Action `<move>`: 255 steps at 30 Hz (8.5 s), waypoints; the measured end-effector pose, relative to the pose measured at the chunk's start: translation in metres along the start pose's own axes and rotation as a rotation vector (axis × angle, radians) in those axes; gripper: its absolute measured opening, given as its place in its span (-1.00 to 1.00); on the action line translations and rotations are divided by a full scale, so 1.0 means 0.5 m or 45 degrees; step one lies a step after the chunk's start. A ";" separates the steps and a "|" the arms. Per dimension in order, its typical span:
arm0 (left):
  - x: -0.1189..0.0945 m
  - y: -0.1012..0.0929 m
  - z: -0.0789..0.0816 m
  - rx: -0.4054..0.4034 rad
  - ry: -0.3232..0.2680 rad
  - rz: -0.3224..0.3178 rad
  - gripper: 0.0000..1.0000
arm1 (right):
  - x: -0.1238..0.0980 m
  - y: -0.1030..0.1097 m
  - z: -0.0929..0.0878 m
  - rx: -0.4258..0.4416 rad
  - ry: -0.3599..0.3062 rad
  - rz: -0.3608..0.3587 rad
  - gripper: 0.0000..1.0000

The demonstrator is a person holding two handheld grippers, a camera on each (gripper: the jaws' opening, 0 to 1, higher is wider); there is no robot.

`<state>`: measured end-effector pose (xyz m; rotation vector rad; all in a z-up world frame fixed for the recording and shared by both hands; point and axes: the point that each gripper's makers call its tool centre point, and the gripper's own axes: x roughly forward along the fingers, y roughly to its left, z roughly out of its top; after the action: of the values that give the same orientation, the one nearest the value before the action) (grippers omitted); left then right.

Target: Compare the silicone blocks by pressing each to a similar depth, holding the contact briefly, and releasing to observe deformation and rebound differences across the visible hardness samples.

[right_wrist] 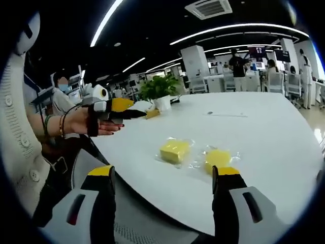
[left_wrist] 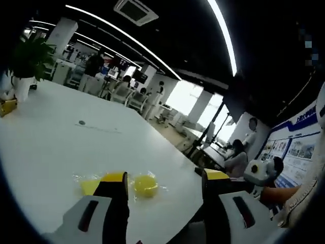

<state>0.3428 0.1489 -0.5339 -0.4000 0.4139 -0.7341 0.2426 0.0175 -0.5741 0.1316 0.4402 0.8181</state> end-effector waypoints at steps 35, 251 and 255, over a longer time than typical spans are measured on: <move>0.339 0.185 -0.192 -0.866 0.321 0.428 0.19 | 0.002 -0.133 -0.030 0.222 -0.026 -0.004 0.36; -0.107 -0.233 0.148 0.474 0.118 -0.416 -1.00 | 0.199 0.189 0.192 -0.760 0.420 0.726 -0.79; -0.108 -0.232 0.145 0.489 0.119 -0.418 -1.00 | 0.200 0.190 0.189 -0.772 0.423 0.731 -0.79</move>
<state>0.2781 0.1237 -0.4042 -0.0695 0.2876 -1.1314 0.2790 0.1603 -0.4950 -0.4686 0.4519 1.5157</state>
